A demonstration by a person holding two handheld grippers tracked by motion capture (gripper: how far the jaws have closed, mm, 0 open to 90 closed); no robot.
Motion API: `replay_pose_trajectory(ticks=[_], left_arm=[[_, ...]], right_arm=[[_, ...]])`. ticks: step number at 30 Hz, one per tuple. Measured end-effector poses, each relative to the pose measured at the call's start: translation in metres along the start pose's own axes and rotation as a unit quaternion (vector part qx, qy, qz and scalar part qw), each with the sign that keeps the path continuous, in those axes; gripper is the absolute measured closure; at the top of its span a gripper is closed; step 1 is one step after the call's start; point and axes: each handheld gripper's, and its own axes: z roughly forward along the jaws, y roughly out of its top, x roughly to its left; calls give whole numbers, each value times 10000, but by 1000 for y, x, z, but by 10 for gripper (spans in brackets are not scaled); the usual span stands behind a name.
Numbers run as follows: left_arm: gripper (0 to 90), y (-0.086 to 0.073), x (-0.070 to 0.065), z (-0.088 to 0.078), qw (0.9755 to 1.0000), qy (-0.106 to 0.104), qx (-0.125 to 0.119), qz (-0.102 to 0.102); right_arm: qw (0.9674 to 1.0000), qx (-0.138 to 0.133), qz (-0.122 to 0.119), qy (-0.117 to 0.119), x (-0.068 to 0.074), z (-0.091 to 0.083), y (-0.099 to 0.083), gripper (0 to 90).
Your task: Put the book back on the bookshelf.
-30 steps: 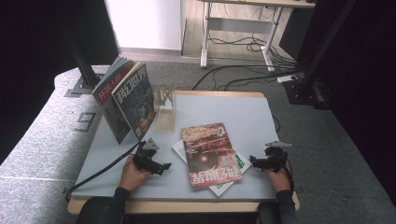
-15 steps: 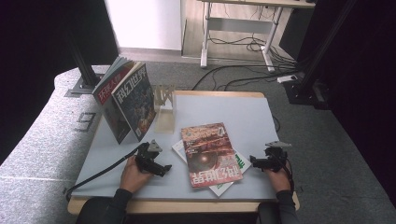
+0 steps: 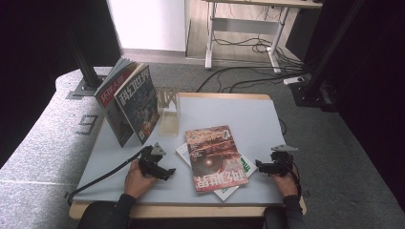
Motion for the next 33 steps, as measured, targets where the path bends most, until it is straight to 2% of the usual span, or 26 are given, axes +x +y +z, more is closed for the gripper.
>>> replay_pose_trajectory(ticks=[4,10,17,25,33], left_arm=[[0,0,0,0,10000,-2,-2,-2],[0,0,0,0,10000,-2,-4,-6],[0,0,0,0,10000,-4,-5,-7],[0,0,0,0,10000,-6,-6,-7],[0,0,0,0,10000,-6,-7,-8]], right_arm=[[9998,-169,-51,33,5,-9,3,11],[9989,-260,-258,297,20,-18,4,0],[9962,-355,-491,630,42,-25,4,0],[9917,-249,-789,987,72,-25,3,0],[9878,-207,-971,1202,88,-25,1,0]])
